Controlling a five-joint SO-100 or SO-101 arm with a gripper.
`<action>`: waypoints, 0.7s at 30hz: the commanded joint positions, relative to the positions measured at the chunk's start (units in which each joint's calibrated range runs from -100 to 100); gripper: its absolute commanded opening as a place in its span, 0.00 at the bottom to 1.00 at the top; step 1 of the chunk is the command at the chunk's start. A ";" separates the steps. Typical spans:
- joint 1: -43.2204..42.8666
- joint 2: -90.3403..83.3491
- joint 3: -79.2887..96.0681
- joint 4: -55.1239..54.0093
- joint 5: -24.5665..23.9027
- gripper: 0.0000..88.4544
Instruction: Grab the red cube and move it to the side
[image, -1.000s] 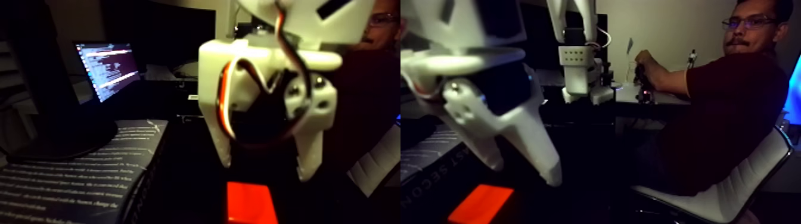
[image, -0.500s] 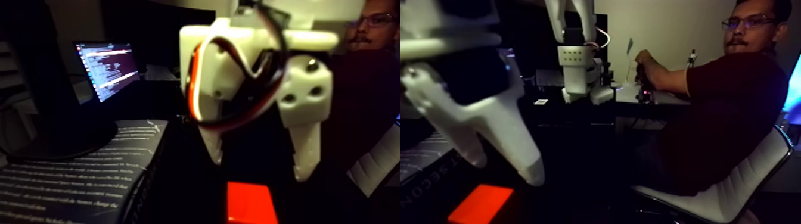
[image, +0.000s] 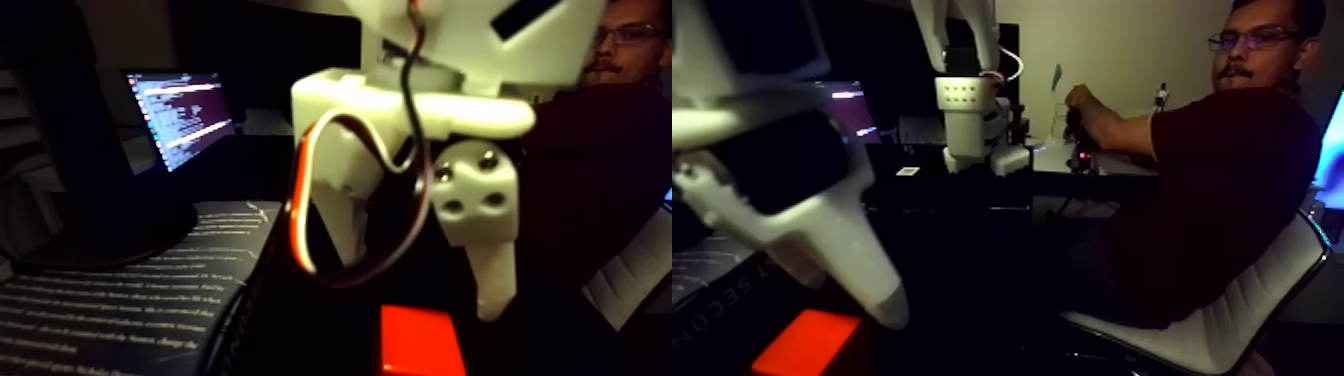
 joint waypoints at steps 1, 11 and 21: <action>-0.43 -0.08 -3.22 0.09 -0.56 0.34; -1.35 0.09 -5.30 0.69 -1.86 0.34; -1.85 1.27 -5.21 -1.51 -2.45 0.34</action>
